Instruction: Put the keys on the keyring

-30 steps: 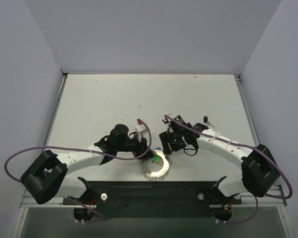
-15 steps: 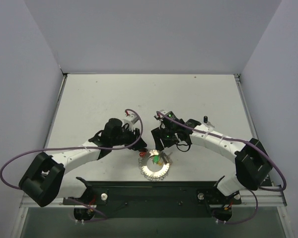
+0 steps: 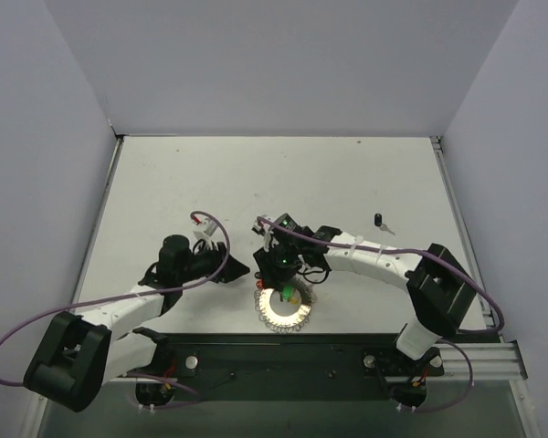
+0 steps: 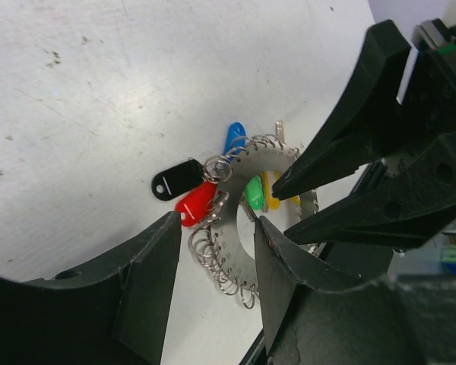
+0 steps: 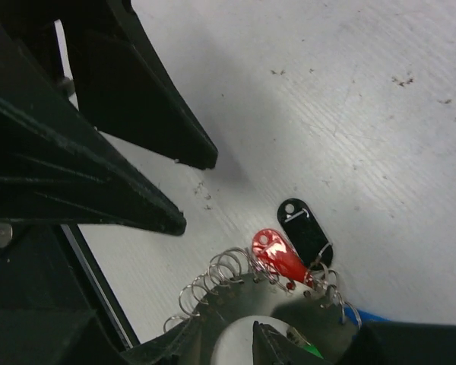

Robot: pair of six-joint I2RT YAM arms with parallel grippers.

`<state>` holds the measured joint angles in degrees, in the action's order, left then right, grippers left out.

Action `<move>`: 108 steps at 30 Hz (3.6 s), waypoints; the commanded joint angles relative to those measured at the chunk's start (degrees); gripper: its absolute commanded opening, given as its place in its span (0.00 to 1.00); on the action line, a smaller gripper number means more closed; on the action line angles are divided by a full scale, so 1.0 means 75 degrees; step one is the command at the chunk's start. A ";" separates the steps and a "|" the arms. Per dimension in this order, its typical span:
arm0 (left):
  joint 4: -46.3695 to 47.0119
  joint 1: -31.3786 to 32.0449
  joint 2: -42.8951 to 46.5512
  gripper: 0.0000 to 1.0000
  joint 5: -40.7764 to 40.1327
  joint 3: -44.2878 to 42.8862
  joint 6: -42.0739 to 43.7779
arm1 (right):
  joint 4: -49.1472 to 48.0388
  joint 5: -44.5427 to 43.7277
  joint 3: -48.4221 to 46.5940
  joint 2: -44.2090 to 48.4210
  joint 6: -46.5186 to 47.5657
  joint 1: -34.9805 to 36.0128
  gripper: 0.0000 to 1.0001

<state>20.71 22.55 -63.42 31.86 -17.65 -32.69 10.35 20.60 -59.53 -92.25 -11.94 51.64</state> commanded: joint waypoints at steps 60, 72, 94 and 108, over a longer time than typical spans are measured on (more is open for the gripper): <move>0.2782 -0.0053 -0.0614 0.47 0.1612 0.0748 0.0093 | -0.1685 0.1952 0.0390 -0.1095 0.0878 -0.0861 0.31; 0.2981 -0.0053 -0.0720 0.47 0.1670 0.0760 0.0022 | -0.1790 0.2257 0.0449 -0.1259 0.0925 -0.0885 0.29; 0.3005 -0.0053 -0.0509 0.47 0.1741 0.0795 -0.0036 | -0.1673 0.2140 0.0285 -0.1365 0.0913 -0.0873 0.00; 0.3016 -0.0006 0.0252 0.47 0.1975 0.0713 -0.0106 | -0.1650 0.3370 0.0097 -0.0018 0.1088 -0.1084 0.00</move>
<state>40.47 22.39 -63.40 44.99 -10.22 -32.84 -1.96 39.62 -56.66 -97.89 -5.54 44.31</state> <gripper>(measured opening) 0.466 0.024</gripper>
